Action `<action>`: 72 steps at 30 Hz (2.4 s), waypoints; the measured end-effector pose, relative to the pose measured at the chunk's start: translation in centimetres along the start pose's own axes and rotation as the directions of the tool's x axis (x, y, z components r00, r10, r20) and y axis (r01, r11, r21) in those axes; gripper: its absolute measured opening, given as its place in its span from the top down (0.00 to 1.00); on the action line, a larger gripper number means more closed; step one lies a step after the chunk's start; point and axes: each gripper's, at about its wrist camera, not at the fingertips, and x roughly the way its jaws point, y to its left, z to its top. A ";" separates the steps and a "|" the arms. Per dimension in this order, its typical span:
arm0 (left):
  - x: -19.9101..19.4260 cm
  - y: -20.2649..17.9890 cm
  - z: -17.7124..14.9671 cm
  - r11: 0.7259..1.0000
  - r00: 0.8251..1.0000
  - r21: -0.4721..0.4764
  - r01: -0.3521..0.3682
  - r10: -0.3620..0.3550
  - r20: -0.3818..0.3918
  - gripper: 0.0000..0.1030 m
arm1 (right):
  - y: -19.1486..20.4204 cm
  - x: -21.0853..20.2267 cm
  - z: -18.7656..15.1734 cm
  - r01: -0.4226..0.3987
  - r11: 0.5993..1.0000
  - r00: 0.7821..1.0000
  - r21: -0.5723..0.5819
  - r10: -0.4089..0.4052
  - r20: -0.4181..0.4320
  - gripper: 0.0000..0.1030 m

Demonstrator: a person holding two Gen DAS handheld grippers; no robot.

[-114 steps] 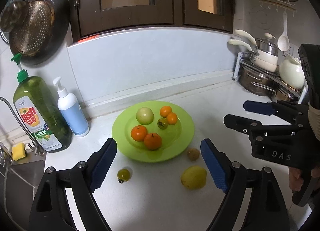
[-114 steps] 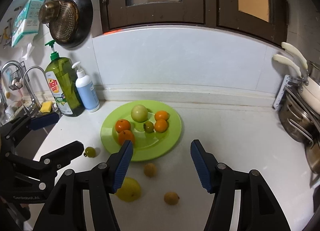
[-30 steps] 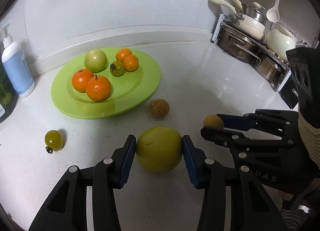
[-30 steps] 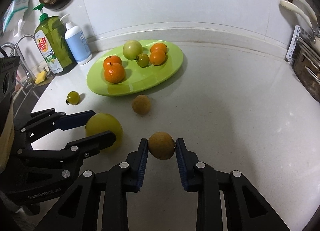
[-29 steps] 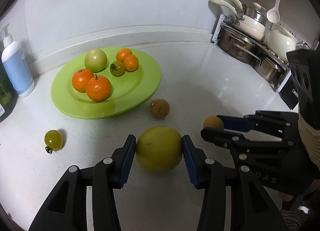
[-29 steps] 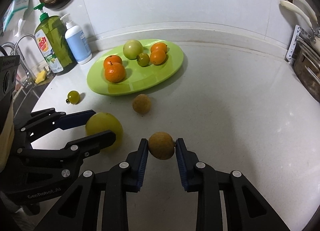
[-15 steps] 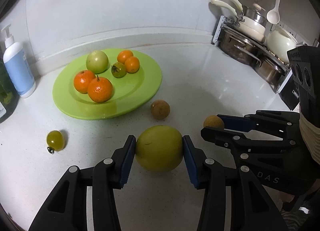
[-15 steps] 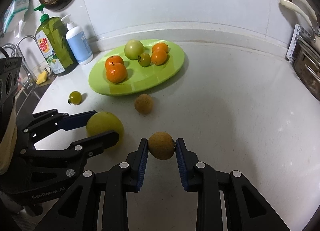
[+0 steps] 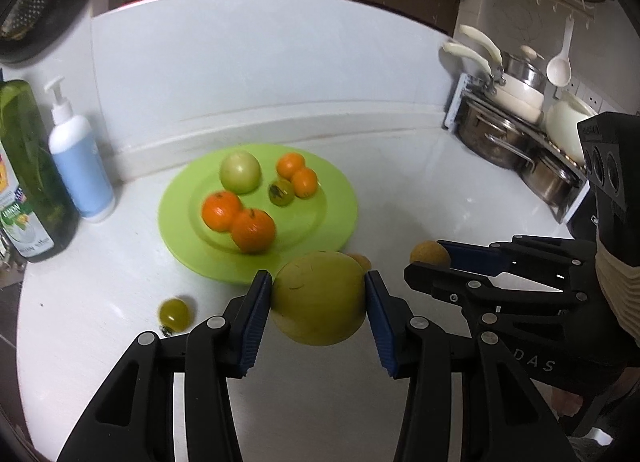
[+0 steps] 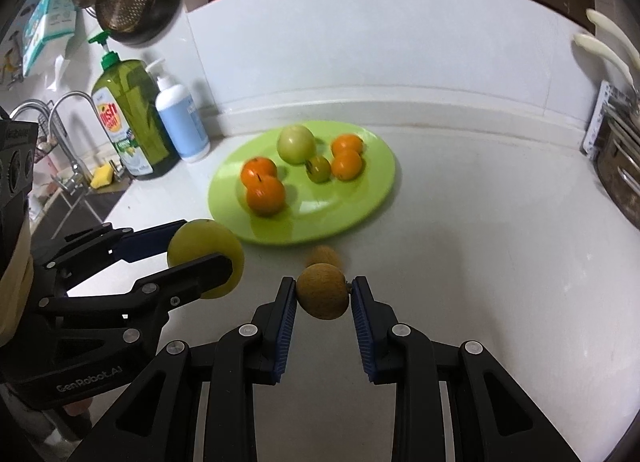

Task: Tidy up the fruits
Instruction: 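Carry the pear and the brown fruit over the green plate, then lower both fruits onto the plate and open both tools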

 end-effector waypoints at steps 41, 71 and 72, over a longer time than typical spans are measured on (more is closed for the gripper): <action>9.4 10.4 8.4 0.994 0.993 0.006 -0.110 0.110 -0.036 0.55 | 1.2 12.6 9.6 -0.028 0.995 0.985 0.097 0.044 -0.167 0.71; 4.4 8.9 8.3 0.988 0.988 0.006 -0.157 0.157 -0.005 0.53 | 2.1 9.0 9.9 -0.014 0.994 0.997 0.108 0.022 -0.074 0.71; 3.6 8.6 8.3 0.988 0.988 0.004 -0.152 0.152 0.006 0.51 | 2.2 8.4 9.9 -0.015 0.994 0.998 0.107 0.021 -0.061 0.69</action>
